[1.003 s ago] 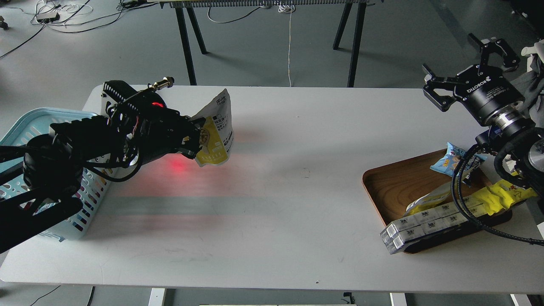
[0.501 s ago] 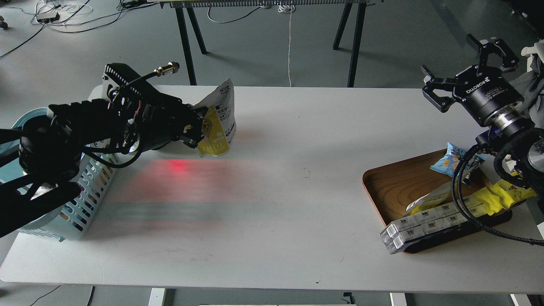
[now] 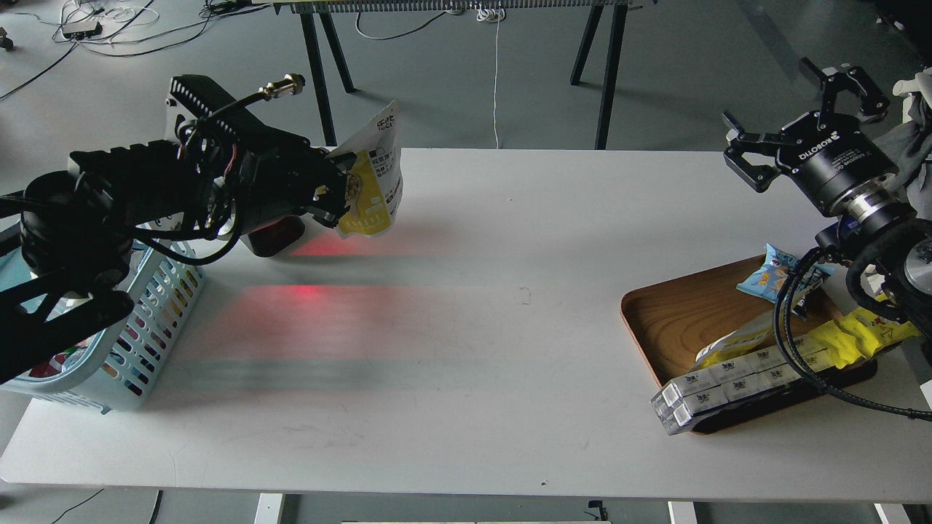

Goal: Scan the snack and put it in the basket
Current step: 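Hold the packet with the left gripper in front of the scanner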

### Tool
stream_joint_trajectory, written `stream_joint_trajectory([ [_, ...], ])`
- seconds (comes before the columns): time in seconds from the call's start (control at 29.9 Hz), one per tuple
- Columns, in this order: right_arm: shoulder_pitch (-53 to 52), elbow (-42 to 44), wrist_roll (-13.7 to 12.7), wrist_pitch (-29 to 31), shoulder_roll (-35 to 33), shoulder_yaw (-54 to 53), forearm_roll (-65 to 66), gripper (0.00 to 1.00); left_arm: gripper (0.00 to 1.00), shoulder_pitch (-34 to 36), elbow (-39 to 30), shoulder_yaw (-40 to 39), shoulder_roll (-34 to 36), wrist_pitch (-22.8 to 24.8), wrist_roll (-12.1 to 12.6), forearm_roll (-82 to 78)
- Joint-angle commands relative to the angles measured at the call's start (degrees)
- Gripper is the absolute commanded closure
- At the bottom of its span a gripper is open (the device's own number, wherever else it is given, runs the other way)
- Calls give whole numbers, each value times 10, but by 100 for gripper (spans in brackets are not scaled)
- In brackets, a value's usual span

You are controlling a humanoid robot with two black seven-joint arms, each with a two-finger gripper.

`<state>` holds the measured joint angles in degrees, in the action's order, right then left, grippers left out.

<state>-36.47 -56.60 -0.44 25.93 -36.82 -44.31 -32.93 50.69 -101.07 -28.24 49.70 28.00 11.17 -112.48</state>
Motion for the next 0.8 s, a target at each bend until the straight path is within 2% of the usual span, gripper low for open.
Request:
stream_joint_trajectory([
  [0.0, 0, 1, 0, 0, 0, 0, 1, 0, 100, -2, 1, 2, 3, 0, 1, 0],
  [0.43, 1, 0, 0, 0, 1, 1, 1, 0, 100, -12, 3, 13, 28, 0, 2, 1],
  [0.6, 1, 1, 0, 0, 1, 1, 1, 0, 100, -17, 4, 57, 29, 0, 3, -1],
  [0.77, 2, 2, 0, 0, 1, 2, 1, 0, 100, -19, 5, 64, 29, 0, 10, -1],
])
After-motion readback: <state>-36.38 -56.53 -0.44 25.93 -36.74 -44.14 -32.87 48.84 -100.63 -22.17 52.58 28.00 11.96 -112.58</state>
